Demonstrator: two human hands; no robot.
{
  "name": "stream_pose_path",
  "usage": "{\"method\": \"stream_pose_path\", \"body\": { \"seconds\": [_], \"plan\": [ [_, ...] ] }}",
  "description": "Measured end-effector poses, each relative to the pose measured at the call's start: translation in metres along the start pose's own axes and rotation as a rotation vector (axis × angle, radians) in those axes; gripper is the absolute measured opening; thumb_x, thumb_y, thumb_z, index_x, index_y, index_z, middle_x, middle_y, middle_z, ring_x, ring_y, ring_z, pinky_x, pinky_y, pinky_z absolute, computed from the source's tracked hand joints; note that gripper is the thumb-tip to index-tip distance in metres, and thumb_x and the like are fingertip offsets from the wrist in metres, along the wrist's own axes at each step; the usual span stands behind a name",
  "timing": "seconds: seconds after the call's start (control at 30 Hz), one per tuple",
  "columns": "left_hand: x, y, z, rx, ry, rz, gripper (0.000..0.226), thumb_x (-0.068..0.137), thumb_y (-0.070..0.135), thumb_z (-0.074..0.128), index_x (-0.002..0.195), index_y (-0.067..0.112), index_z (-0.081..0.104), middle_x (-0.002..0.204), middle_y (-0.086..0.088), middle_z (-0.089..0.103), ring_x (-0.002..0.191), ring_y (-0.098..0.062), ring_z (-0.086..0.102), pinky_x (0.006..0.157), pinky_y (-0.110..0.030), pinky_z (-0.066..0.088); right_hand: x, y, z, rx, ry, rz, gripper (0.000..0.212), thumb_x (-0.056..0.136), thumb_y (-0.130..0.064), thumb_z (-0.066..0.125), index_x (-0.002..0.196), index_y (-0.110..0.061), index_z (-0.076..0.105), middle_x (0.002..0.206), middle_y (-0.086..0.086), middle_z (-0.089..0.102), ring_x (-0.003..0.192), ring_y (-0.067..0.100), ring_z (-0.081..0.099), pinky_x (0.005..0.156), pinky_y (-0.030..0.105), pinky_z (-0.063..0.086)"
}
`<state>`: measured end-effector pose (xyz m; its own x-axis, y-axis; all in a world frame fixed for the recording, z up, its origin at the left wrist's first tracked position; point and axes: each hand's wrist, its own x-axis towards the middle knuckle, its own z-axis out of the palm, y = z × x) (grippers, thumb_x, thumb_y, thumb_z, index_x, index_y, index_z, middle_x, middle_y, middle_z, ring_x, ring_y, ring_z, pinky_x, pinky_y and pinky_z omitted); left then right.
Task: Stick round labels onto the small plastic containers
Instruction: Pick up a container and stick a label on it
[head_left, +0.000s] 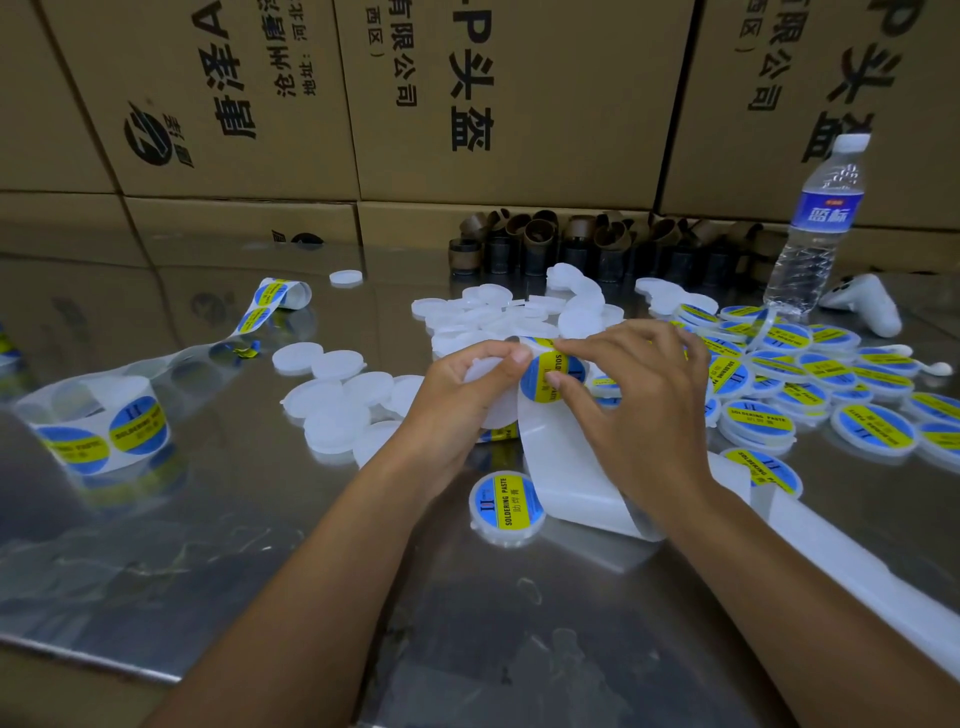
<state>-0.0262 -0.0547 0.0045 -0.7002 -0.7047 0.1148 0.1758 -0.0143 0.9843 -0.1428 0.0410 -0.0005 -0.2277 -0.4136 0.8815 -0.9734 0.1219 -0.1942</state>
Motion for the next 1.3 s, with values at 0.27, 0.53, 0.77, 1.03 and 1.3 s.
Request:
{"method": "stream_pose_path", "body": {
  "seconds": [0.27,0.53,0.77,1.03,1.3],
  "plan": [
    [0.003,-0.001,-0.002,-0.005,0.081,-0.02,0.013,0.085,0.034,0.066,0.073,0.03,0.069,0.077,0.0,0.067,0.057,-0.014,0.061,0.047,-0.025,0.048,0.0,-0.003,0.0,0.008,-0.005,0.023,0.009,0.08,-0.018,0.066,0.086,-0.02,0.073,0.087,-0.004,0.07,0.097,0.025,0.062,0.105,0.045,0.017],
    [0.006,-0.003,-0.003,-0.014,0.165,-0.018,0.018,0.087,0.024,0.066,0.07,0.029,0.07,0.092,-0.006,0.069,0.071,-0.024,0.064,0.053,-0.035,0.053,0.0,-0.005,0.0,0.085,-0.017,0.048,0.006,0.076,-0.014,0.065,0.077,-0.017,0.069,0.084,-0.002,0.066,0.089,0.018,0.056,0.103,0.047,0.028],
    [0.007,-0.003,-0.002,-0.029,0.213,-0.037,0.015,0.084,0.027,0.07,0.069,0.027,0.068,0.078,-0.006,0.066,0.053,-0.022,0.058,0.064,-0.044,0.049,0.006,-0.011,-0.004,0.277,-0.013,0.208,0.011,0.07,-0.009,0.056,0.069,-0.017,0.063,0.072,-0.01,0.057,0.081,0.019,0.054,0.092,0.042,0.035],
    [0.009,-0.005,-0.003,-0.047,0.261,-0.018,0.017,0.081,0.03,0.073,0.066,0.026,0.068,0.073,-0.006,0.062,0.055,-0.02,0.053,0.062,-0.042,0.053,0.011,-0.011,-0.011,0.51,0.076,0.438,0.014,0.075,-0.004,0.053,0.07,-0.017,0.057,0.071,-0.013,0.055,0.079,0.016,0.053,0.081,0.034,0.042],
    [0.012,-0.002,-0.006,-0.132,0.428,0.078,0.012,0.084,0.023,0.071,0.075,0.019,0.064,0.075,0.005,0.068,0.058,-0.003,0.067,0.057,-0.022,0.055,0.013,-0.012,-0.013,0.68,0.077,0.543,0.03,0.08,0.003,0.056,0.07,-0.025,0.057,0.073,-0.008,0.059,0.079,0.012,0.055,0.079,0.022,0.042]
  ]
}}
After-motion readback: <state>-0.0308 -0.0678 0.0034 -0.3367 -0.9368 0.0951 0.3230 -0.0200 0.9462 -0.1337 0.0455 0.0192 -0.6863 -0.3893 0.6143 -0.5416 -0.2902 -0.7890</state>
